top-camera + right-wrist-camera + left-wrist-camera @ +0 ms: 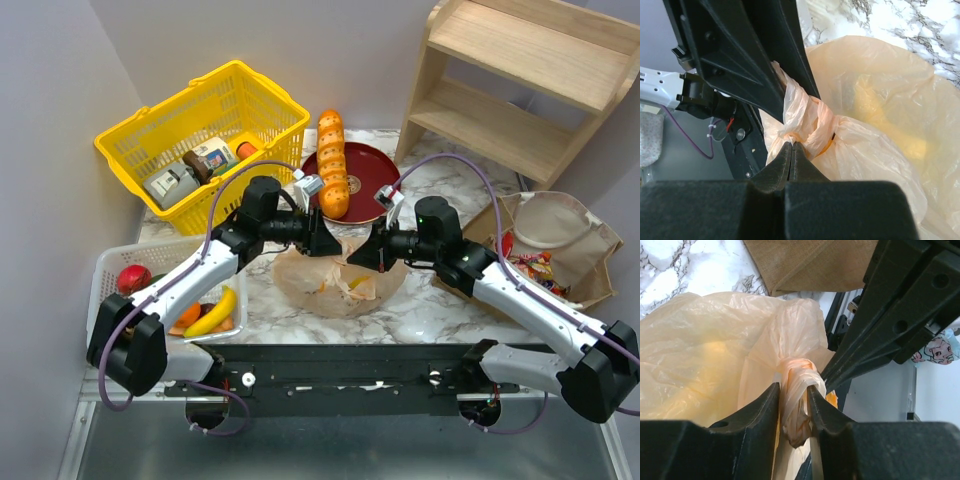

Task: Place the mixed food into the grocery bags and tie them

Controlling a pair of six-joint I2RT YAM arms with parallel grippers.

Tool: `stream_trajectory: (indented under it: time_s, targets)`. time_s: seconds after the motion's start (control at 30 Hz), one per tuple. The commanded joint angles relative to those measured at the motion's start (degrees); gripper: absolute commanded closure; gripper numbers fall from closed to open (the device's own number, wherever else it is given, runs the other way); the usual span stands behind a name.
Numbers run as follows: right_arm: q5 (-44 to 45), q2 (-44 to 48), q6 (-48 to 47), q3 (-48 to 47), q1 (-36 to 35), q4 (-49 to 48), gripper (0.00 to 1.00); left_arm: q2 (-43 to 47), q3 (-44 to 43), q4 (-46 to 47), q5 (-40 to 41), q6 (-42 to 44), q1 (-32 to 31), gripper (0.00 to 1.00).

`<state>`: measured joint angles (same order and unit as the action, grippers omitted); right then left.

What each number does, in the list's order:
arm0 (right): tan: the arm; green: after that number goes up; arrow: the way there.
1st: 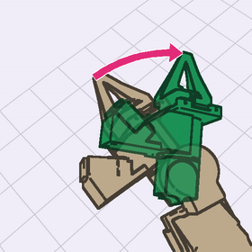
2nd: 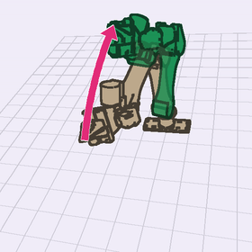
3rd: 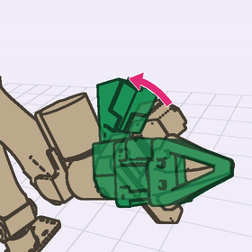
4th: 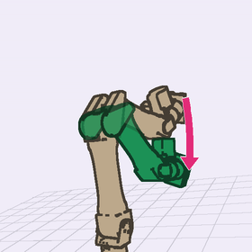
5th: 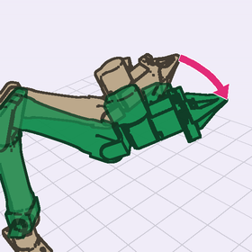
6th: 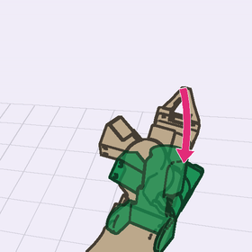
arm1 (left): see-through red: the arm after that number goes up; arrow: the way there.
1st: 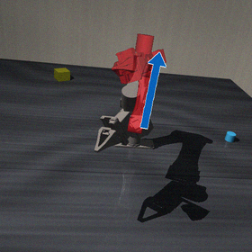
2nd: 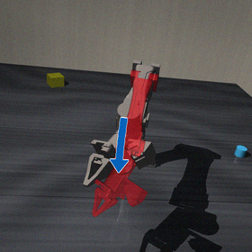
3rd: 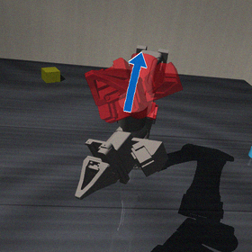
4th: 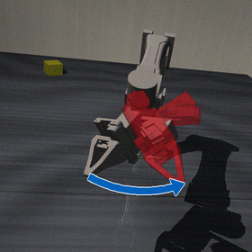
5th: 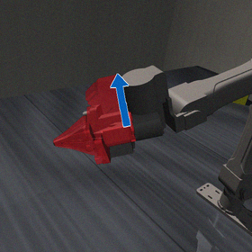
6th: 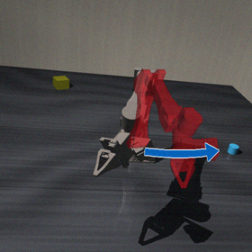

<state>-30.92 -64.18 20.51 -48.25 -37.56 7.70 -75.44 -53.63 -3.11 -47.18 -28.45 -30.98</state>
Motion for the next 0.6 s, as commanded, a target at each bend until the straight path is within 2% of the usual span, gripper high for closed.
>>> stream_trajectory:
  time_s: [0.0,0.17,0.57]
  targets:
    - [2.1,1.4,0.2,-0.4,-0.4,1.3,0.99,2.8,-0.6,-1.5,-3.7,2.0,1.0,0.61]
    - [2.2,1.9,0.4,-0.5,-0.4,1.3,0.99,3.7,-0.5,-1.4,-3.6,2.3,2.3,0.59]
    - [1.3,1.3,0.3,-1.1,-0.4,1.3,0.99,4.1,-1.8,-0.9,-1.6,4.1,3.2,0.65]
